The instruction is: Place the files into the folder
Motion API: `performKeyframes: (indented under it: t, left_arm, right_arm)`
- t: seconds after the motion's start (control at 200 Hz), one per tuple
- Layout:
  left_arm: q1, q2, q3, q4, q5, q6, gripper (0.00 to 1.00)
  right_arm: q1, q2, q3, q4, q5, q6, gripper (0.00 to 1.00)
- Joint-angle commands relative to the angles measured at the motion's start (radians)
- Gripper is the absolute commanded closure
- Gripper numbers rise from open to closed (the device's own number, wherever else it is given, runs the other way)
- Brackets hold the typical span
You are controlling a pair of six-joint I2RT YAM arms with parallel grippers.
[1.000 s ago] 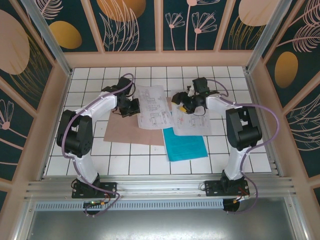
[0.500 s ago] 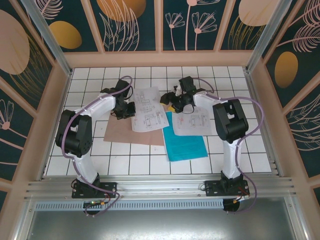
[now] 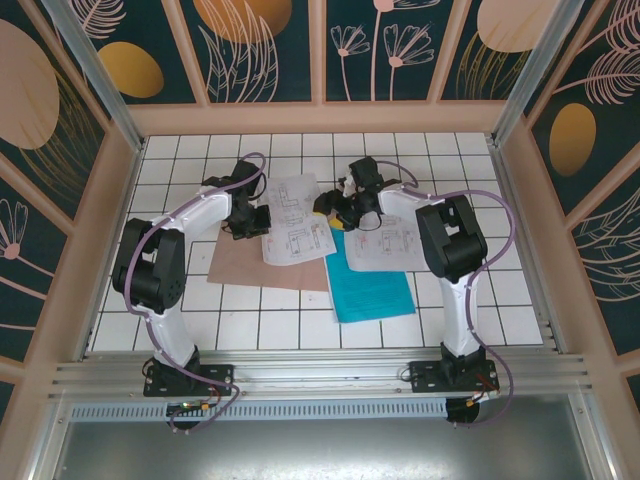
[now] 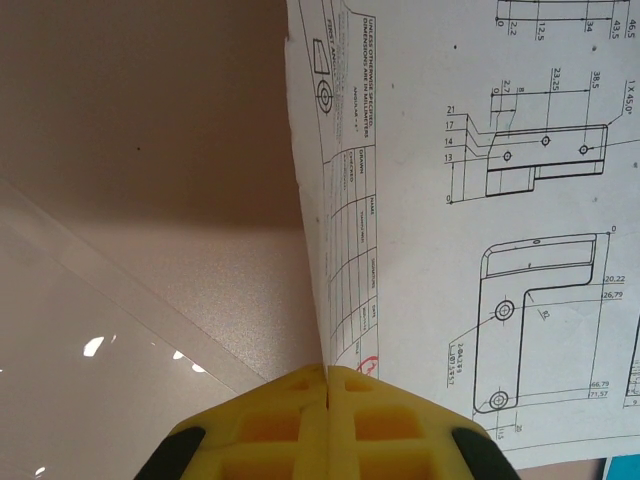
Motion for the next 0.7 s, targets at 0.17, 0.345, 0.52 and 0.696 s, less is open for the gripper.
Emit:
performKeyframes:
  t: [0.17,0.345,0.52,0.696]
  left_arm:
    - [0.007,0.02,-0.014,0.002,-0.002,0.01,1.0]
    - [0.006,0.018,-0.026,0.02,0.0,0.006,1.0]
    - [0.006,0.016,-0.035,0.035,0.002,0.004,1.0]
    - [0.007,0.015,-0.037,0.044,0.003,0.007,1.0]
  right_arm:
    - [0.008,-0.014,0.024,0.012,-0.068,0.012,0.36]
    - [0.008,-0.059,-0.036,0.101,-0.145,0.073,0.43]
    - [0.013,-0.099,-0.11,0.169,-0.183,0.107,0.5]
    - [0.032,-0.096,-0.112,0.106,-0.155,0.04,0.51]
